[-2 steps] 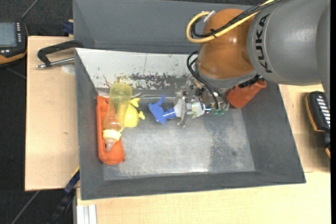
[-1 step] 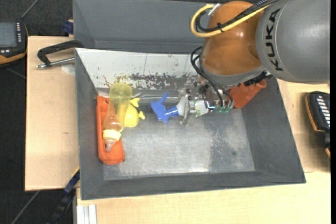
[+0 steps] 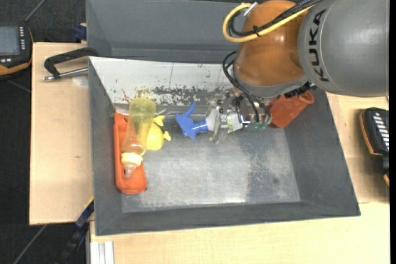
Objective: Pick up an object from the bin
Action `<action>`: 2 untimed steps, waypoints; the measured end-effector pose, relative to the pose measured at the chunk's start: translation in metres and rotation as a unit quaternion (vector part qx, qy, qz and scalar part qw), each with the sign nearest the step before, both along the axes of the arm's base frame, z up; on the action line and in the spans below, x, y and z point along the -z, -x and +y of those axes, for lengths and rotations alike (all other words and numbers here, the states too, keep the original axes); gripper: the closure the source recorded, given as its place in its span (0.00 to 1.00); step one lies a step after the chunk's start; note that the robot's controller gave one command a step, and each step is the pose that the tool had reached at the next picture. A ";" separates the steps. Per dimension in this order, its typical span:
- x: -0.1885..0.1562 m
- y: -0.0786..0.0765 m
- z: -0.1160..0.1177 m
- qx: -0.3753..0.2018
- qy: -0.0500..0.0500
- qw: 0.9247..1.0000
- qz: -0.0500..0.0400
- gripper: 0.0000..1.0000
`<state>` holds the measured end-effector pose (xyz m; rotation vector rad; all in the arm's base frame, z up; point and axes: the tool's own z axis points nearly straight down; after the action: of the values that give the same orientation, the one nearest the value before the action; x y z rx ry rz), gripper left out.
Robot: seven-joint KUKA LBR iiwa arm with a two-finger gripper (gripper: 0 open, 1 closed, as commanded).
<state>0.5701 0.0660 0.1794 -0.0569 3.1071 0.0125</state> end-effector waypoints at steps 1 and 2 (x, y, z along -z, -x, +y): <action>0.034 0.008 -0.001 -0.003 0.001 1.000 0.013 1.00; -0.020 0.001 0.010 -0.013 0.001 1.000 0.005 1.00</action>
Offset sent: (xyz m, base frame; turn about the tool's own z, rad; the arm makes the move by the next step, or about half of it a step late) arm 0.0052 0.0211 0.0581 -0.0413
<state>0.5695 0.0763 0.1989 -0.0979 3.1164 0.0108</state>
